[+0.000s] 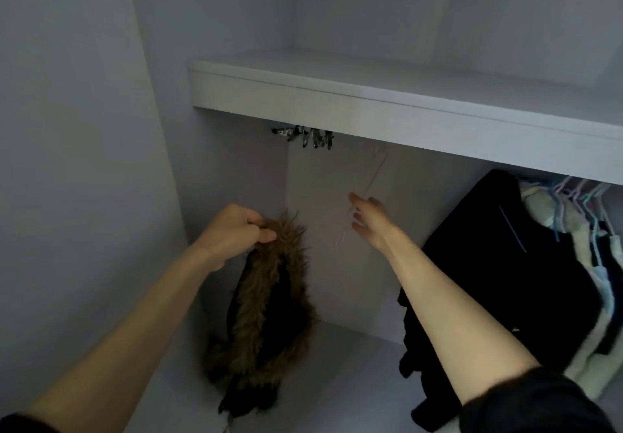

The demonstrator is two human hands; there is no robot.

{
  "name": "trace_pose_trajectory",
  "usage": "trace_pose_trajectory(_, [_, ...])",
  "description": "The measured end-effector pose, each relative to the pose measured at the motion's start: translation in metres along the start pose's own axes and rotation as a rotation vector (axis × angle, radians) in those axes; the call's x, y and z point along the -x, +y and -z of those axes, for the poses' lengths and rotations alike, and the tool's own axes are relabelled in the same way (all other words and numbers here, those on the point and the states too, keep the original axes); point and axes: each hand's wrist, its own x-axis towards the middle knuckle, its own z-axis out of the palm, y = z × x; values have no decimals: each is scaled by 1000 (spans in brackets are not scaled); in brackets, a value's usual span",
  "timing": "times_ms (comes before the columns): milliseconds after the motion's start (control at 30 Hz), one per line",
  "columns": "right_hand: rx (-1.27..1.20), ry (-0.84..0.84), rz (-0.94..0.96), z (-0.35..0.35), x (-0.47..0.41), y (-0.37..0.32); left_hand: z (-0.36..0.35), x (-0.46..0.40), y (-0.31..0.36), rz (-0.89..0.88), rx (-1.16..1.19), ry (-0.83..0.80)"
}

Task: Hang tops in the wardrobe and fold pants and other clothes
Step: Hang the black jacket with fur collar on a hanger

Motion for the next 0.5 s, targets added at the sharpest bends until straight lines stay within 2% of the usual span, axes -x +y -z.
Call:
trace_pose_trajectory(100, [-10,48,-22,-15,-19,-6,8,-6,-7,35,12,9])
trace_pose_trajectory(233, [-222,19,-76,-30,-28,-20,17,-14,-19,75,21,35])
trace_pose_trajectory(300, [-262,86,-46,-33,-32,-27,16,-19,-22,88,27,43])
trace_pose_trajectory(400, [41,290,177,-33,-42,-20,11,-24,-28,124,58,67])
trace_pose_trajectory(500, [198,339,341,-27,-45,-10,5,-32,-29,149,88,54])
